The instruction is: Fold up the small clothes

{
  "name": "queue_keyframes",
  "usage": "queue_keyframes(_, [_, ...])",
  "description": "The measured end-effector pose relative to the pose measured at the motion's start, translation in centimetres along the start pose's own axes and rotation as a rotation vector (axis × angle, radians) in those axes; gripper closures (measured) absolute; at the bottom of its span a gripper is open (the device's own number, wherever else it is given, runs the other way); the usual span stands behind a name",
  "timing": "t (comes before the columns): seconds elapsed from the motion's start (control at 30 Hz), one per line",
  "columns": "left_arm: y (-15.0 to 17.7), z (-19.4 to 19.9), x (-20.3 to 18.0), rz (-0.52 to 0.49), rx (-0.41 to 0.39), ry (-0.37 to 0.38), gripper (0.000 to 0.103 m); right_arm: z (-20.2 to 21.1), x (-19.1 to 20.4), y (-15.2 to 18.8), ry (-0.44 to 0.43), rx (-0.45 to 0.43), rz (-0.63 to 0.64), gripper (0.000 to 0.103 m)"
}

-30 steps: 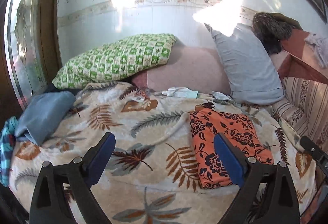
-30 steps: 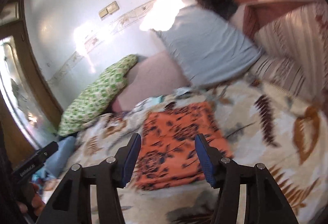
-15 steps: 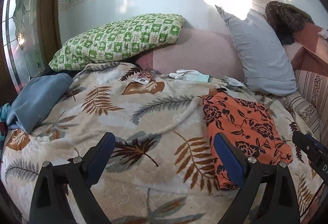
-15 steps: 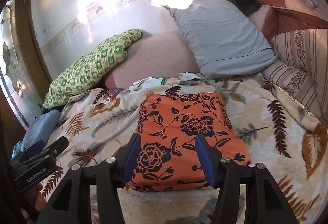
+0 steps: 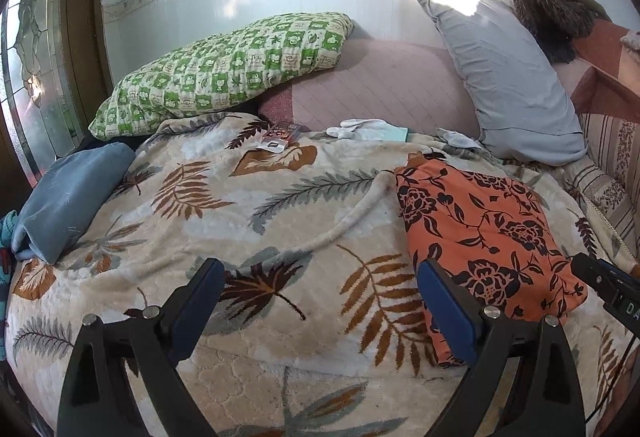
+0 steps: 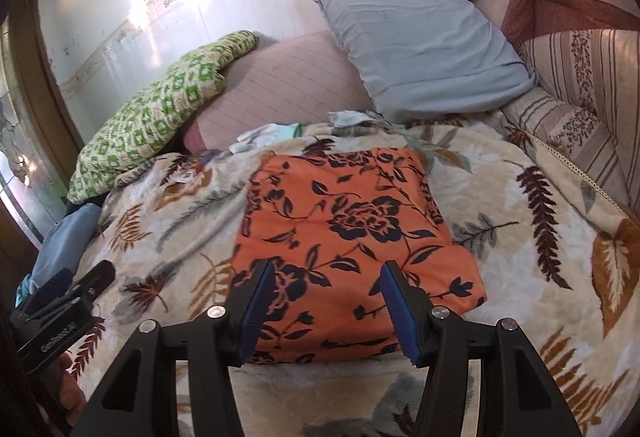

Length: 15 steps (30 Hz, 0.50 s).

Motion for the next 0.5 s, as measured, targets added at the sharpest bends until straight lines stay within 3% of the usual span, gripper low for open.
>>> queue_keyframes(0.13, [0.3, -2.9, -1.1, 0.000, 0.091, 0.043, 0.006, -2.5, -2.9, -0.9, -0.004, 0.048, -0.031, 0.044])
queue_keyframes(0.33, [0.8, -9.4, -4.7, -0.054, 0.258, 0.139, 0.006, -6.9, -9.4, -1.4, -0.034, 0.119, -0.177, 0.044])
queue_keyframes(0.5, [2.3, -12.2, -6.8, -0.009, 0.348, 0.245, 0.006, -10.2, -13.1, -0.4, -0.076, 0.193, -0.303, 0.043])
Point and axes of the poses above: each gripper's, at about its wrist camera, not at the fingertips, and z roughly against the way its jaws point, x to its left, y to its underside, the point moved 7 cm from there along -z, roughly the way its jaws point, and after that the axes turned 9 degrees about z, right-handed, at the moved point
